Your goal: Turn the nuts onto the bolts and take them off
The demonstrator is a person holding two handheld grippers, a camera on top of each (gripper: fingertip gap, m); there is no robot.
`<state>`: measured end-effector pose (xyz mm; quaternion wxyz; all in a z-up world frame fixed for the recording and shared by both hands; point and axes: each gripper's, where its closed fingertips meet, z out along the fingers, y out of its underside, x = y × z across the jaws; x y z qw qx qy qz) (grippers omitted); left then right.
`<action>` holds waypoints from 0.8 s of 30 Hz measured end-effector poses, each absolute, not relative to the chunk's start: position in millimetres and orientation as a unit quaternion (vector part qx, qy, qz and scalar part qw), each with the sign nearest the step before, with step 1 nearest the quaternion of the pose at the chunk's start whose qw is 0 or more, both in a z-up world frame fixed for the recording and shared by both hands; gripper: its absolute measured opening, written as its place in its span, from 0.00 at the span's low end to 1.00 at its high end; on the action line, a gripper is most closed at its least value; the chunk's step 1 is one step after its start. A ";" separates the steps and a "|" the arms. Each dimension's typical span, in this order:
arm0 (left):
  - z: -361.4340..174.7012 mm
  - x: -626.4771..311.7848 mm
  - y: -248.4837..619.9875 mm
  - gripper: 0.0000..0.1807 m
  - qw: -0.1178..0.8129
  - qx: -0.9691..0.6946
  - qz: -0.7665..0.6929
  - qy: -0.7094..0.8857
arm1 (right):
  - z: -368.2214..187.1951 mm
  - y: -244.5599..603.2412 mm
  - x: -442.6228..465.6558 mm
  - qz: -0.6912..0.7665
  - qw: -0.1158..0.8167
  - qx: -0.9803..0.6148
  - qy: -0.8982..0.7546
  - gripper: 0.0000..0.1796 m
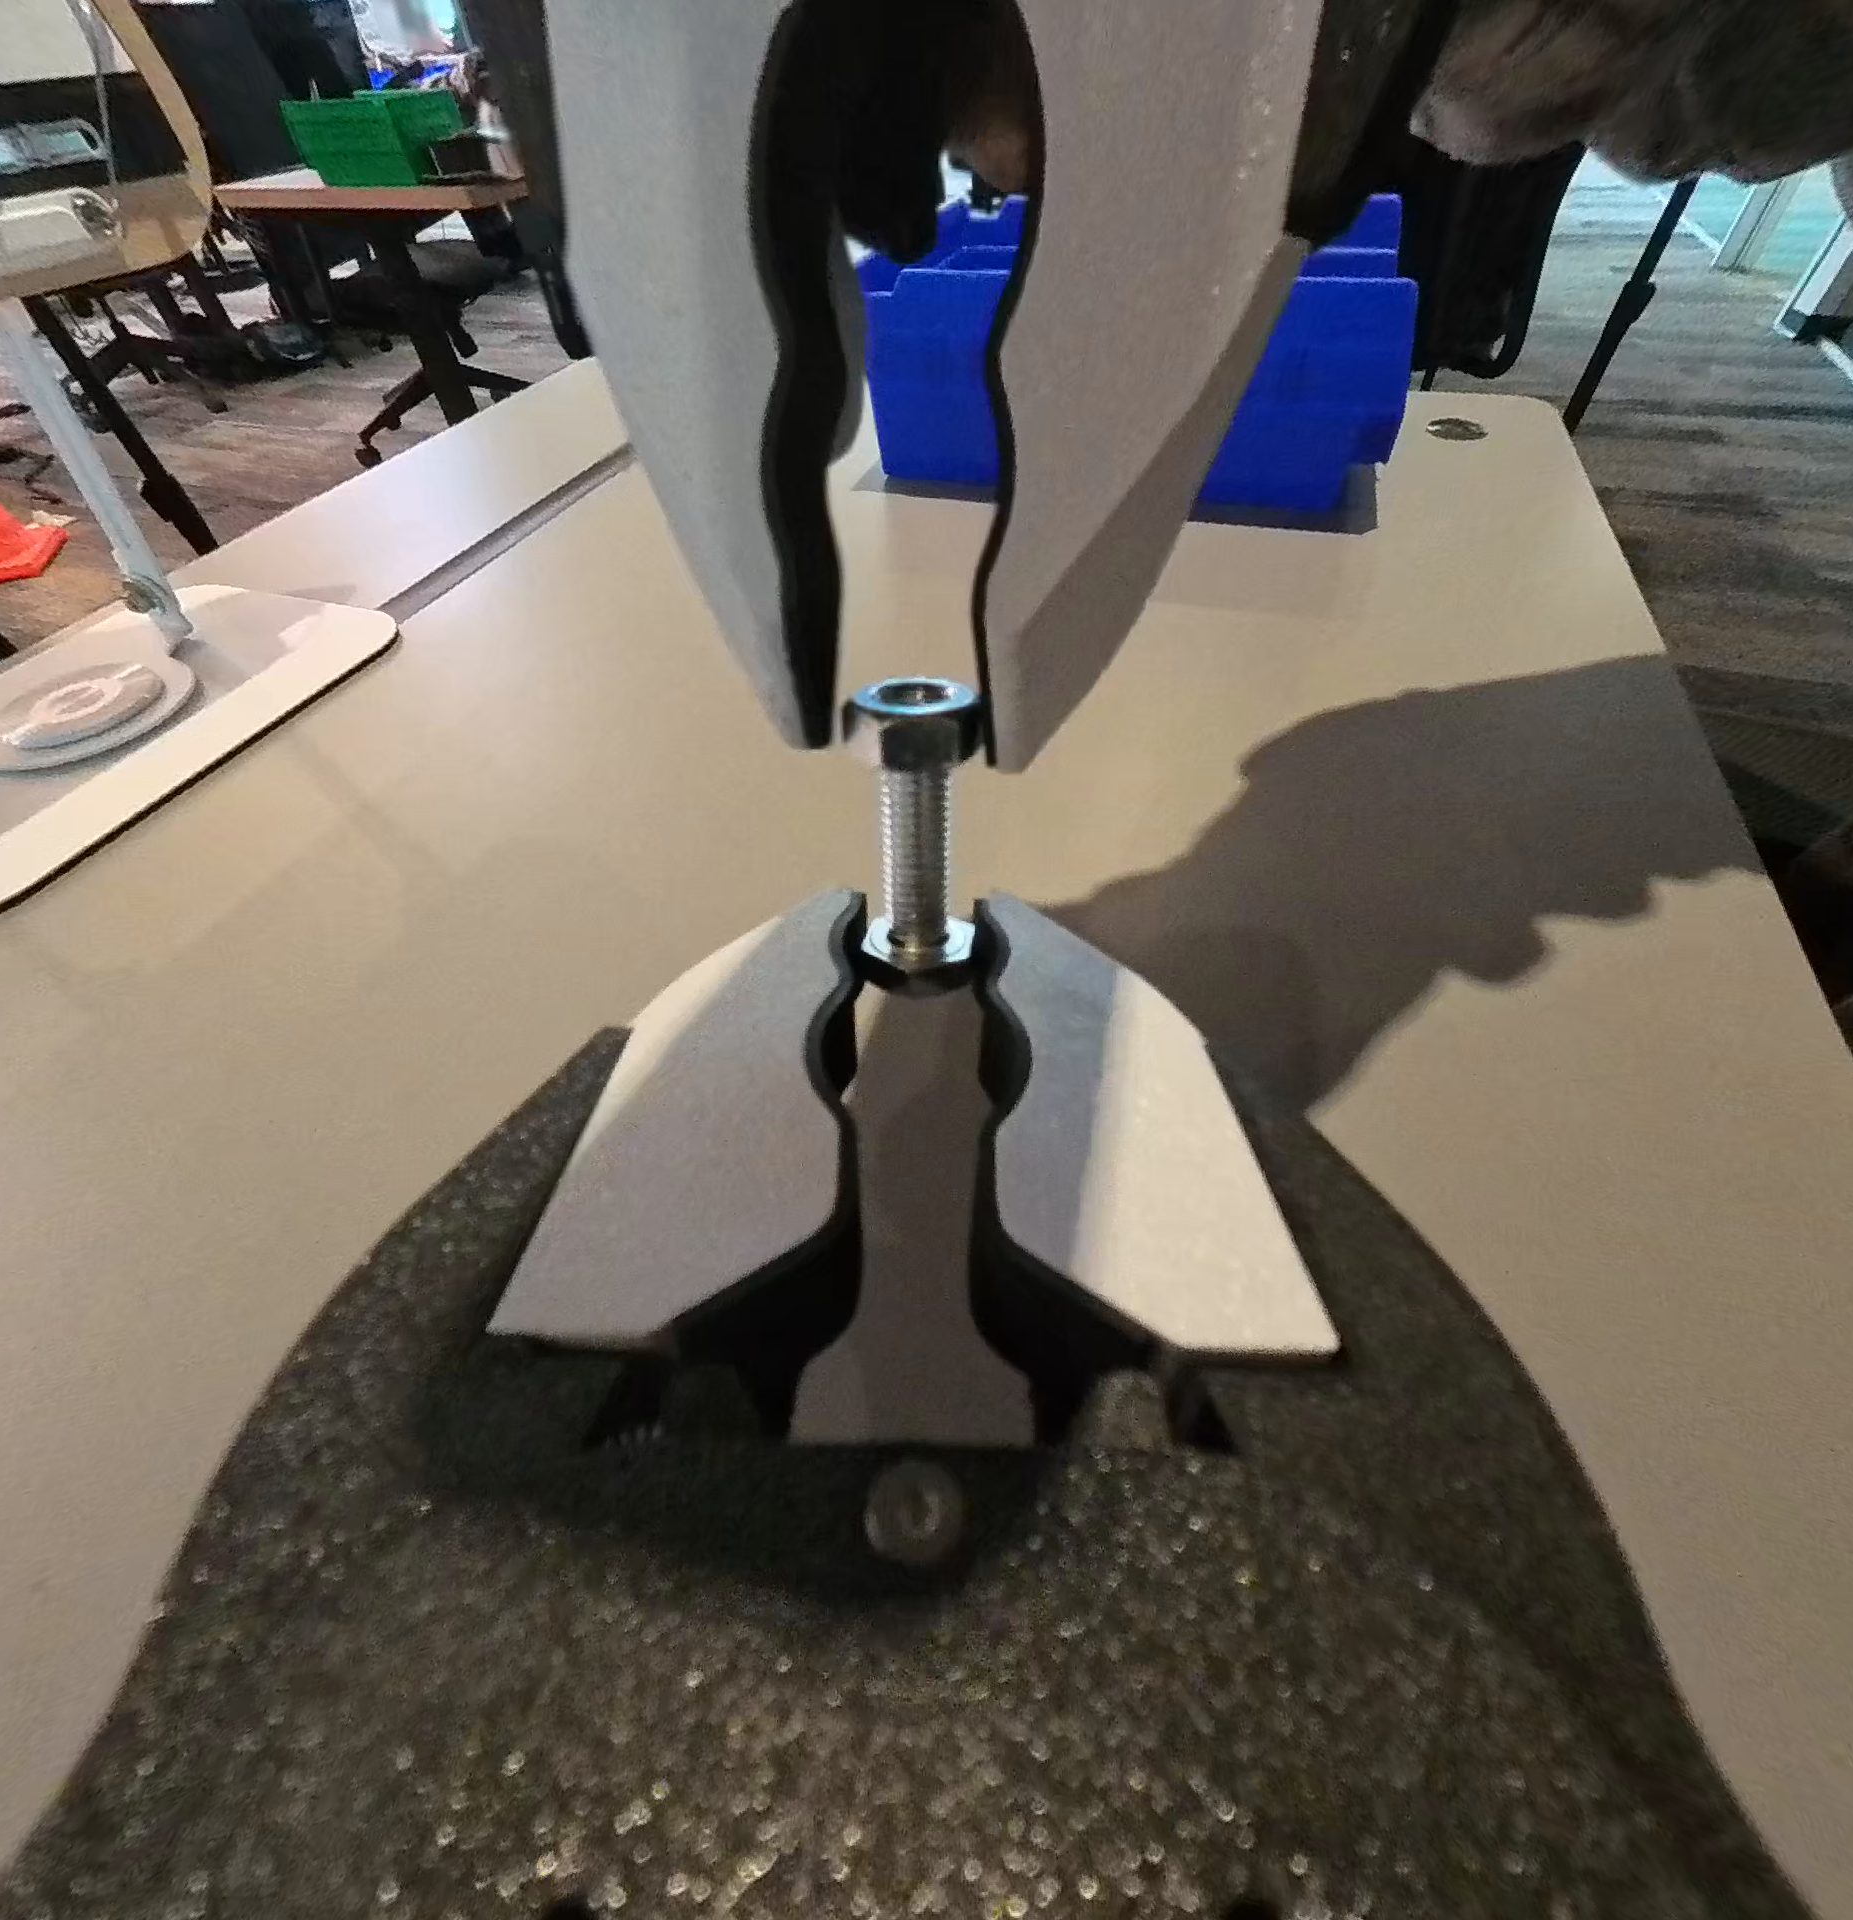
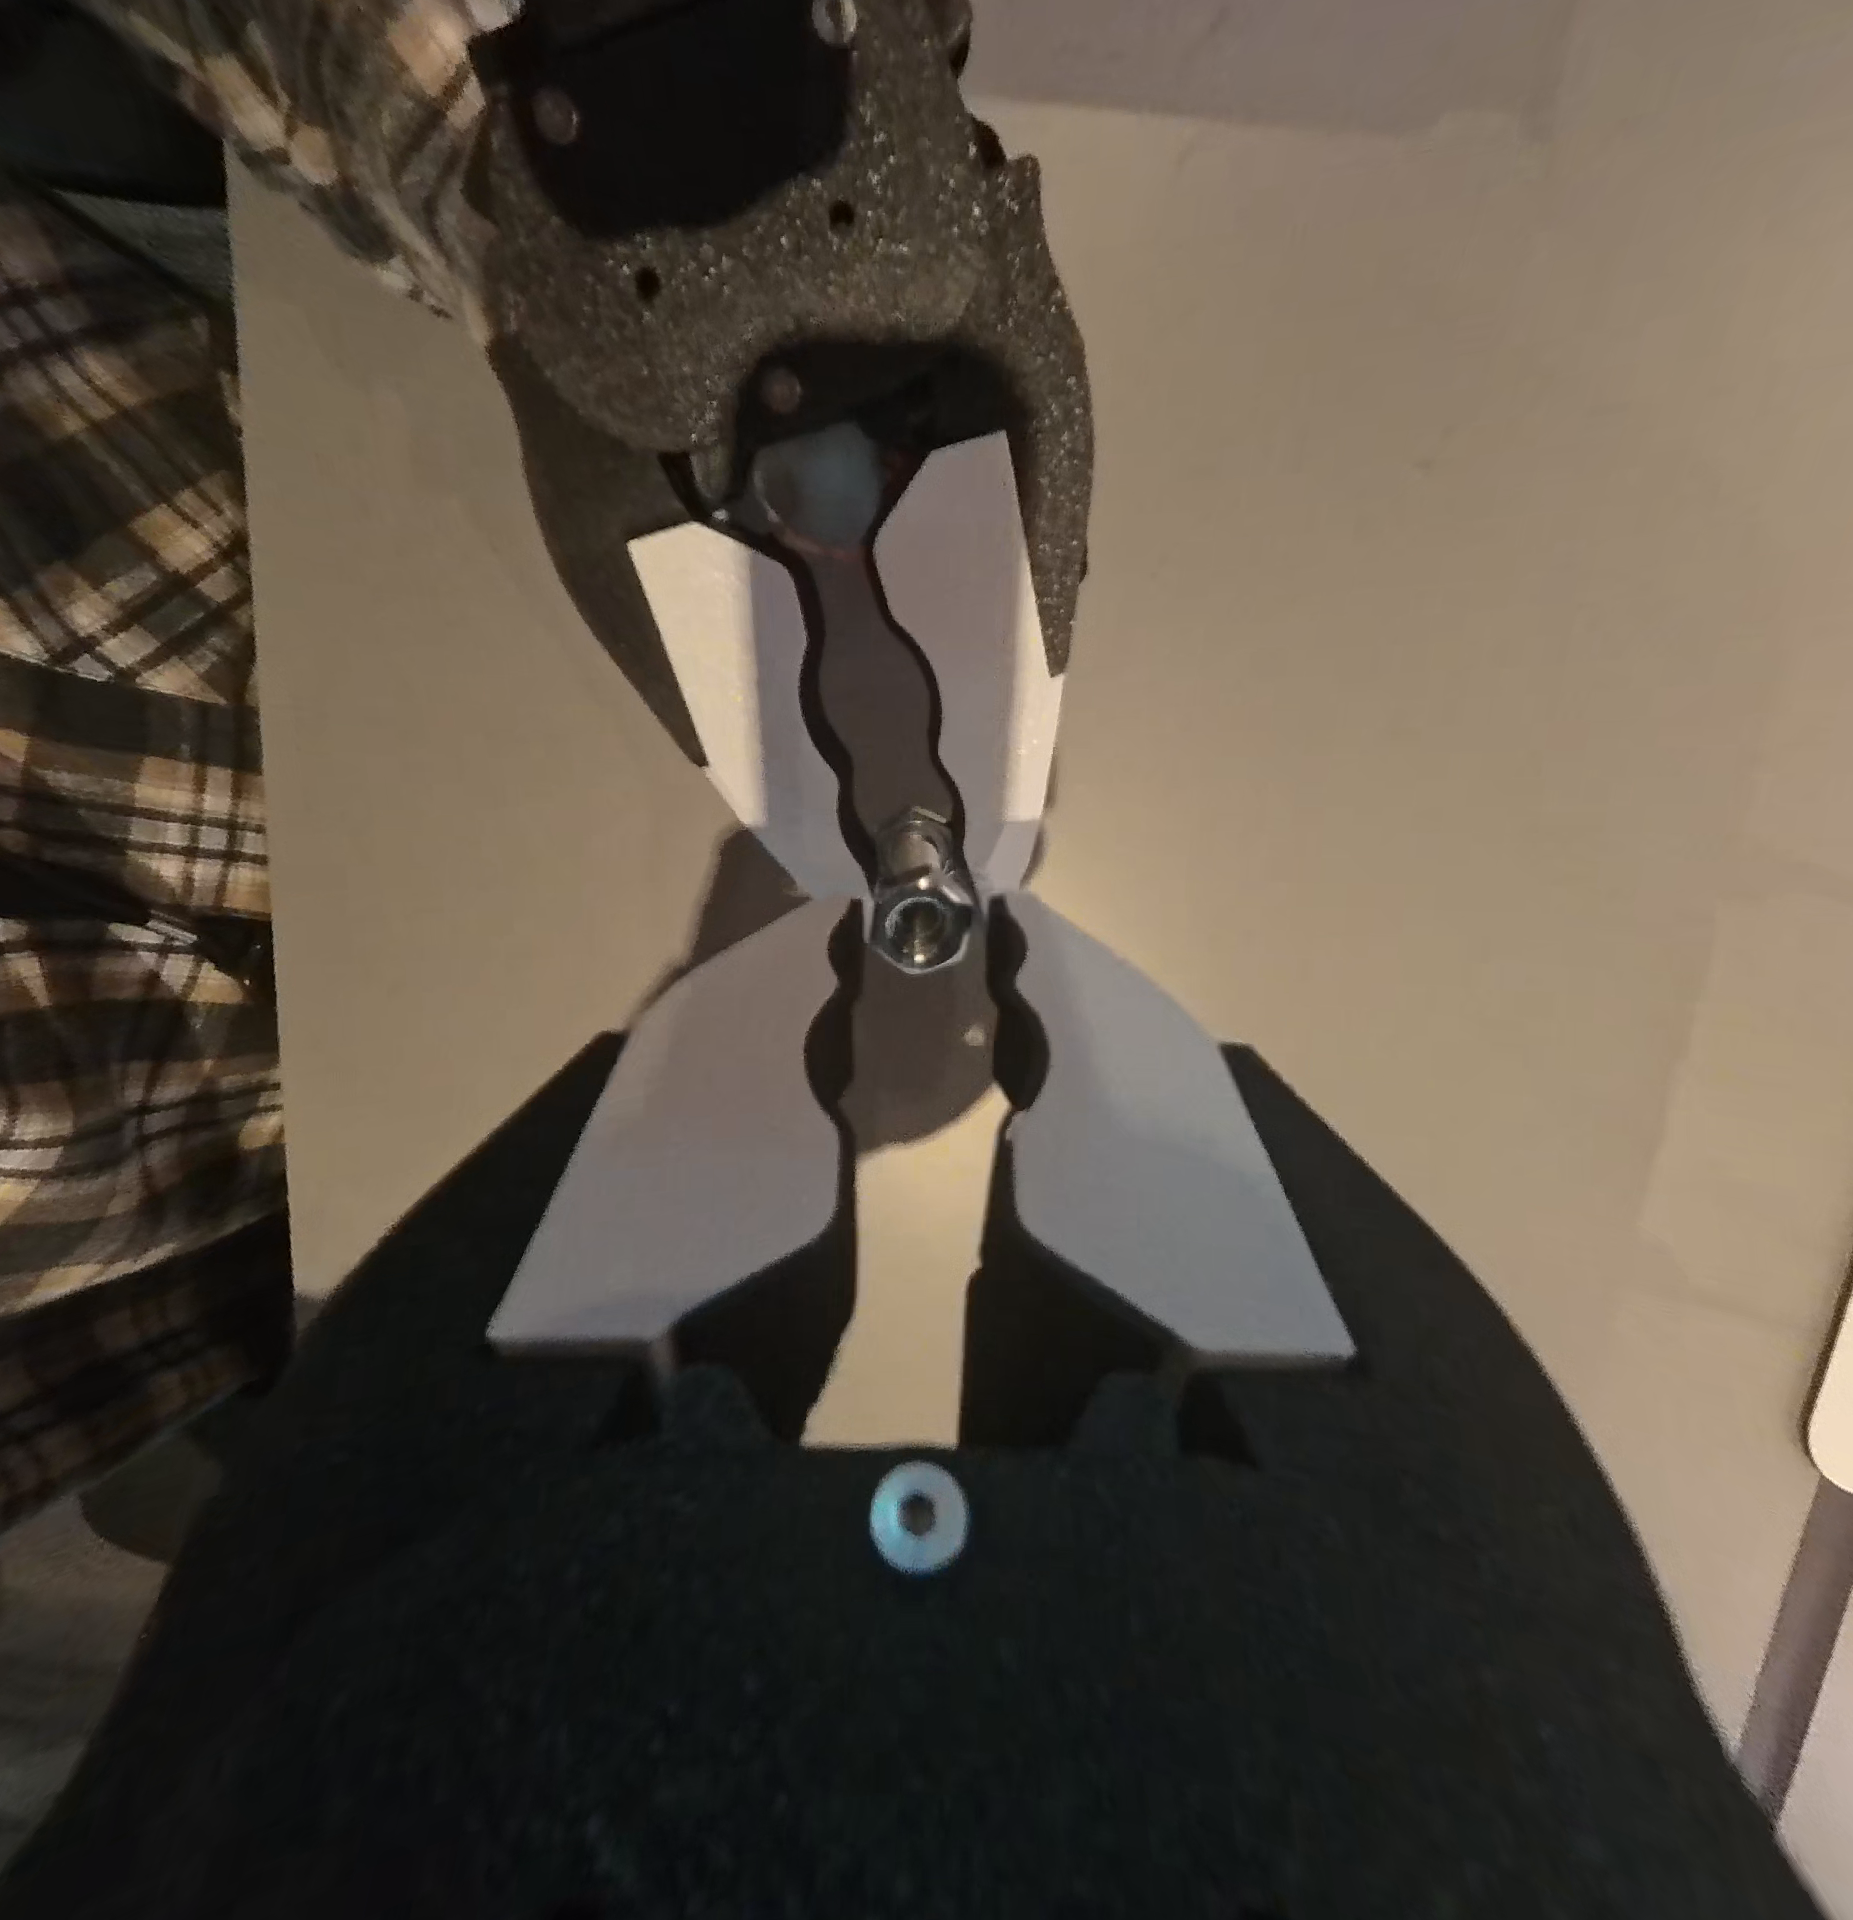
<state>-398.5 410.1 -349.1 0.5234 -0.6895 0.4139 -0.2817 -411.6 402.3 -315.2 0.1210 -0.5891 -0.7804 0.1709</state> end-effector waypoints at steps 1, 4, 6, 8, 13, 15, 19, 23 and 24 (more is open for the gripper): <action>-349.0 -398.2 409.8 0.10 0.523 -0.689 -0.282 0.415 | -315.6 402.8 -411.7 0.170 0.121 -0.591 -0.780 0.14; -349.8 -397.5 409.3 0.10 0.521 -0.688 -0.286 0.415 | -316.0 402.3 -412.5 0.170 0.122 -0.588 -0.781 0.14; -349.1 -397.5 409.4 0.10 0.522 -0.688 -0.290 0.414 | -315.5 401.5 -413.2 0.173 0.122 -0.588 -0.780 0.16; -348.3 -398.0 409.5 0.10 0.522 -0.687 -0.295 0.411 | -313.9 403.0 -414.6 0.174 0.130 -0.589 -0.778 0.20; -340.3 -399.6 408.6 0.10 0.531 -0.674 -0.324 0.398 | -288.6 403.1 -422.4 0.261 0.188 -0.585 -0.745 0.36; -334.0 -401.3 408.2 0.10 0.540 -0.665 -0.339 0.389 | -266.7 404.3 -426.2 0.361 0.248 -0.579 -0.688 0.47; -323.9 -402.7 405.8 0.10 0.552 -0.647 -0.366 0.378 | -231.2 411.4 -414.2 0.539 0.409 -0.503 -0.538 0.60; -324.3 -400.0 403.5 0.10 0.552 -0.641 -0.371 0.383 | -246.6 391.2 -413.9 0.573 0.429 -0.468 -0.519 0.71; -324.4 -399.2 403.0 0.10 0.552 -0.640 -0.371 0.384 | -249.9 385.7 -416.9 0.576 0.427 -0.464 -0.521 0.71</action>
